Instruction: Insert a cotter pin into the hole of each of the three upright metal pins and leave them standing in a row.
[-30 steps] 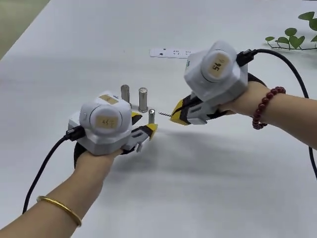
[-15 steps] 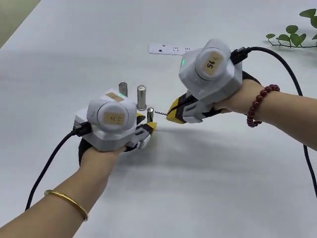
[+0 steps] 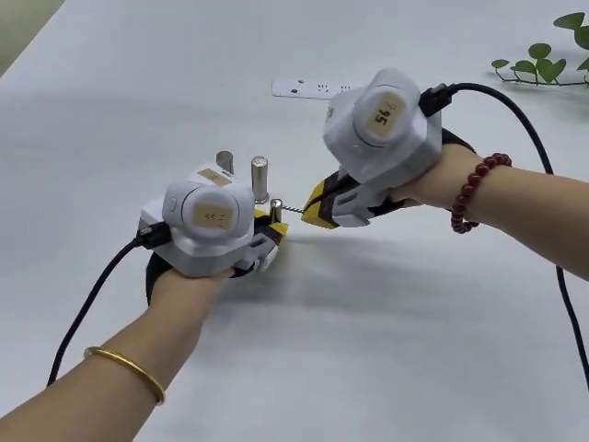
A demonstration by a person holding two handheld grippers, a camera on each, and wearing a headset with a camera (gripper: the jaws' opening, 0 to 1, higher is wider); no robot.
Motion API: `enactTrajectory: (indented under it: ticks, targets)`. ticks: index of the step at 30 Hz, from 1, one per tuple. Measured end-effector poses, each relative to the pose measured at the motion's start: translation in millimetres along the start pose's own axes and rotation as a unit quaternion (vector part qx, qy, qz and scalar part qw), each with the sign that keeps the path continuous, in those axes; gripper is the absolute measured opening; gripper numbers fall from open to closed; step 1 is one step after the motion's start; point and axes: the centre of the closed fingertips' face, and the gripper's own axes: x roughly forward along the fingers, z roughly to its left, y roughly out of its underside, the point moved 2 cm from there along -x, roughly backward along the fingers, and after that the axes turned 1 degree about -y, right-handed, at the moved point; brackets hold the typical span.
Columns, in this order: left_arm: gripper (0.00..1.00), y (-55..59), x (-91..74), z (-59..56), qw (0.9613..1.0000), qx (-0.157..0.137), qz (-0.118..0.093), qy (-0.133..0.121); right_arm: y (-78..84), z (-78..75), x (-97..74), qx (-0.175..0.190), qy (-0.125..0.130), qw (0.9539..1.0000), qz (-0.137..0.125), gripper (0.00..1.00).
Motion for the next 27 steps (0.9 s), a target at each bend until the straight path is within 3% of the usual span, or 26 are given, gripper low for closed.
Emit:
enactTrajectory:
  ticks: [14, 27]
  targets:
    - [0.06, 0.1, 0.5, -0.2, 0.9999, 0.005, -0.003, -0.011, -10.1, 1.5, 4.7, -0.007, 0.003, 1.0, 0.0, 0.0]
    - [0.06, -0.4, -0.7, -0.5, 0.9993, -0.006, -0.007, -0.037, -18.5, 1.6, 10.2, -0.031, 0.005, 0.9994, -0.016, 0.0]
